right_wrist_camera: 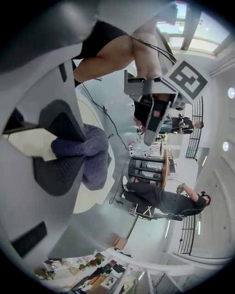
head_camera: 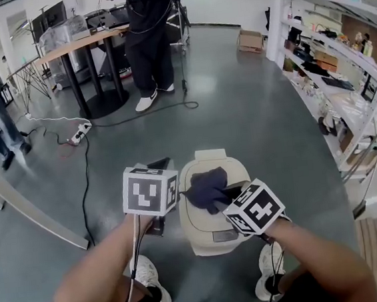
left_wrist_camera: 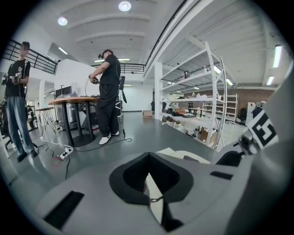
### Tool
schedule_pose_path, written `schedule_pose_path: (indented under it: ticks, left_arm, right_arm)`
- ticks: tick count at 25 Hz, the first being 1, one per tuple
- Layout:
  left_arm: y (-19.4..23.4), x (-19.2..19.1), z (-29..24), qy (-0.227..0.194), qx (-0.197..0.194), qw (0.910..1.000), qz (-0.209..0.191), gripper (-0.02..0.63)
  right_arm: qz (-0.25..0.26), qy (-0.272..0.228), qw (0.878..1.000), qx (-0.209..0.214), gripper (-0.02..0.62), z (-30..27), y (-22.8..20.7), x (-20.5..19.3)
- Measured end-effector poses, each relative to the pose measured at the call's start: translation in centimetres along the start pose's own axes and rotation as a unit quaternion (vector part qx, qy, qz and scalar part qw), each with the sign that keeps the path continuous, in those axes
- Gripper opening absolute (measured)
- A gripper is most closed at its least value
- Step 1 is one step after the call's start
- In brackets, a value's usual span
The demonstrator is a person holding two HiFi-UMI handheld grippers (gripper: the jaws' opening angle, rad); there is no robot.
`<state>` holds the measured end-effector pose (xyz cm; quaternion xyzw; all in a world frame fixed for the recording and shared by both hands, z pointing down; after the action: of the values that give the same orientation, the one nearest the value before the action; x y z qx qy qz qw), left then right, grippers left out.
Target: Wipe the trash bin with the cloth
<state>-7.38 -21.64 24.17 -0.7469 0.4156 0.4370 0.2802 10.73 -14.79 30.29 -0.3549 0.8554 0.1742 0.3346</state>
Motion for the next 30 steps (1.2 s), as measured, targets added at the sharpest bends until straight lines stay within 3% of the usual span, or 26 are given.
schedule_pose_path:
  ticks: [27,30]
  left_arm:
    - [-4.0,-0.2,0.0,0.015,-0.02,0.9986,-0.047,0.0]
    - [-4.2,-0.3,0.2,0.014,-0.02,0.9986,-0.046,0.0]
  right_arm:
    - [-0.059,0.015,0.996,-0.058,0.092,4.5,-4.7,-5.6]
    - [-0.048,0.008,0.997,-0.063,0.092,4.8,-4.3,-5.7]
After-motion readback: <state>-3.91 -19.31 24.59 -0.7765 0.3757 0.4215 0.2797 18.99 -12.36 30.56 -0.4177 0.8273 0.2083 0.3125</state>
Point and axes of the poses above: the fingertips, and each gripper's own axes: z backward along the fingers, y to its left, x out of its top, the point moved 10 cm from there along z, backward along the fingers, and after that the axes turned 3 degrees about x, right-handed, at the moved point
